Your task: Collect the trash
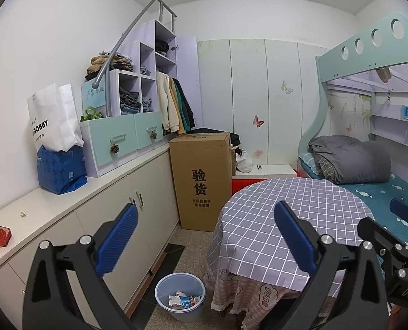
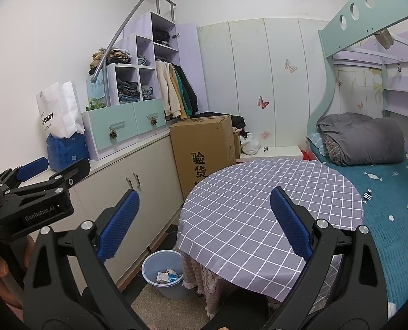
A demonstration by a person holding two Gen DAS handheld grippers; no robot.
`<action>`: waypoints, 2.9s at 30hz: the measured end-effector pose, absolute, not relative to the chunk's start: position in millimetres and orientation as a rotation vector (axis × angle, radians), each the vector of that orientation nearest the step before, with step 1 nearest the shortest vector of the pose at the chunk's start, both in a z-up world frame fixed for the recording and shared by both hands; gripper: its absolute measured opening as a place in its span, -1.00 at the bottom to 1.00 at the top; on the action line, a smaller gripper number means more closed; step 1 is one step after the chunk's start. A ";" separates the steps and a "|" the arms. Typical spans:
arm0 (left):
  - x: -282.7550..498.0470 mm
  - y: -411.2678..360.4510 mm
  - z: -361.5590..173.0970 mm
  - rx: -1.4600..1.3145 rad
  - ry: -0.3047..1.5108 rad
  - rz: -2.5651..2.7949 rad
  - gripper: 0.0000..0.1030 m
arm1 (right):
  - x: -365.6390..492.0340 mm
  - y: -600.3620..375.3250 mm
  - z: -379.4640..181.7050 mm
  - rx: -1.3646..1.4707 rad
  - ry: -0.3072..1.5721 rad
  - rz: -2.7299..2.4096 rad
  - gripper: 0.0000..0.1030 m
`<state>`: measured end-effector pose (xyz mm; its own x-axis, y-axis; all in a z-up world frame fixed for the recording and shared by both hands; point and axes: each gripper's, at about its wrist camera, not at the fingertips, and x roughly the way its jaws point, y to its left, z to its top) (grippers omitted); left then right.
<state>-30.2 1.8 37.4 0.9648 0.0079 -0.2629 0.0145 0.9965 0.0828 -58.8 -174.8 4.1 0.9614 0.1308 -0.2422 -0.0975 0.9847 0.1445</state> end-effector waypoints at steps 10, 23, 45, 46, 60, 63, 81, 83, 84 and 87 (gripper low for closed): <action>-28.0 -1.3 32.7 0.090 0.274 -0.004 0.89 | -54.6 -177.8 -0.1 0.135 0.271 0.118 0.83; -20.4 -4.3 29.6 0.088 0.295 0.009 0.89 | -57.7 -177.8 -3.0 0.139 0.279 0.139 0.83; -21.5 -4.3 27.3 0.087 0.303 0.016 0.89 | -56.2 -177.8 -6.2 0.153 0.298 0.146 0.83; -21.5 -4.2 27.3 0.087 0.303 0.015 0.89 | -56.1 -178.0 -6.3 0.153 0.299 0.147 0.83; -21.0 0.7 24.5 0.101 0.306 0.015 0.89 | -53.1 -178.8 -7.5 0.154 0.311 0.152 0.83; -20.0 2.1 23.5 0.101 0.309 0.018 0.89 | -50.6 -178.1 -8.4 0.158 0.319 0.156 0.83; -18.3 5.7 22.7 0.100 0.314 0.023 0.89 | -45.7 -174.8 -12.9 0.152 0.332 0.170 0.83; -17.9 6.4 22.5 0.099 0.314 0.023 0.89 | -45.5 -174.8 -13.2 0.152 0.333 0.170 0.83; -17.0 6.9 23.0 0.100 0.314 0.022 0.89 | -45.4 -175.0 -13.2 0.152 0.333 0.170 0.83; -17.1 6.4 23.2 0.100 0.315 0.022 0.89 | -45.1 -175.9 -13.4 0.155 0.334 0.169 0.83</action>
